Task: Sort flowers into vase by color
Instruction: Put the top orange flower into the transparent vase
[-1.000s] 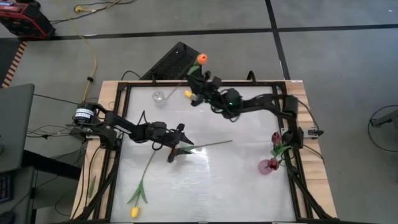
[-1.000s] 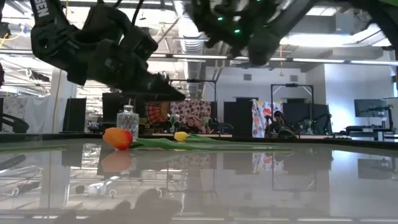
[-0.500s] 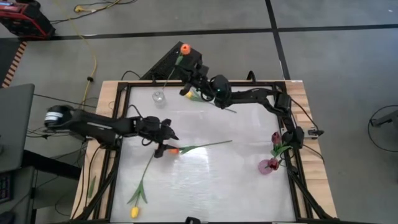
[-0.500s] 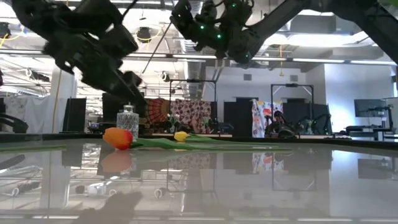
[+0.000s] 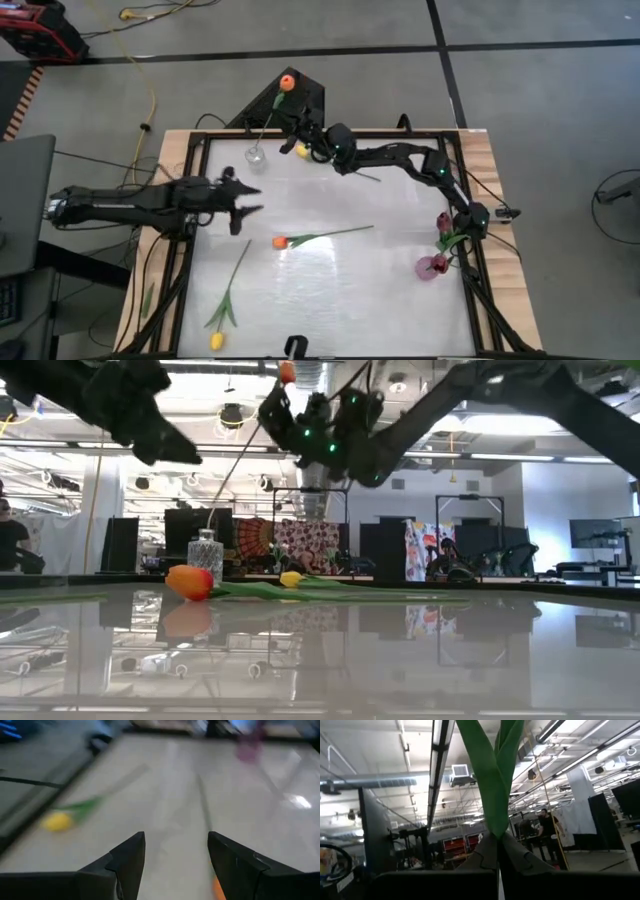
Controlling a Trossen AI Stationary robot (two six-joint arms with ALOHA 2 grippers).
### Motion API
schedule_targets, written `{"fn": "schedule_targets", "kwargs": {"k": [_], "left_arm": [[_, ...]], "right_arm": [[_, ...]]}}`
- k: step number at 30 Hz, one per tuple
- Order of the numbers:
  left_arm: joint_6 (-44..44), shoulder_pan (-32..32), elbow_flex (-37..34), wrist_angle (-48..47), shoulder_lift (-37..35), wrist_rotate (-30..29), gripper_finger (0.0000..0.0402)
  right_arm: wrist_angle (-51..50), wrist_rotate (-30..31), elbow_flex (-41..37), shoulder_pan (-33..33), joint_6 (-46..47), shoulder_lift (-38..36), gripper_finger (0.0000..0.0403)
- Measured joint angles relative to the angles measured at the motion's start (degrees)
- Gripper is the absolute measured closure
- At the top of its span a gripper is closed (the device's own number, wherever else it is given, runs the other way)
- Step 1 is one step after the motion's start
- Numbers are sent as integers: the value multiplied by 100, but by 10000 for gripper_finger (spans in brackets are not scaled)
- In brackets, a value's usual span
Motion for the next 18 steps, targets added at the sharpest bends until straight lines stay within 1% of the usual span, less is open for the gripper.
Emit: {"fn": "schedule_targets", "kwargs": {"k": [2, 5, 7, 10, 13, 15, 18], "left_arm": [[-124, 0, 1, -59, -404, -471, 196], [-318, 0, -1, -196, -969, -1171, 196], [-450, 0, 1, -304, -1285, -1499, 196], [-554, 0, 1, -536, -1706, -1717, 196], [-746, 0, 1, -806, -1993, -1764, 196], [-828, 0, 1, -880, -2109, -1842, 196], [-982, 0, 1, -1001, -2200, -1857, 196]], "right_arm": [[158, -67, 137, -46, 224, 188, 378], [217, -218, 214, -80, 402, 278, 378], [187, -242, 213, -77, 405, 278, 378], [131, -350, 205, -82, 404, 264, 378], [118, -347, 204, -113, 356, 228, 378], [113, -306, 204, -143, 249, 223, 378], [104, -52, 256, -150, 211, 379, 378]]}}
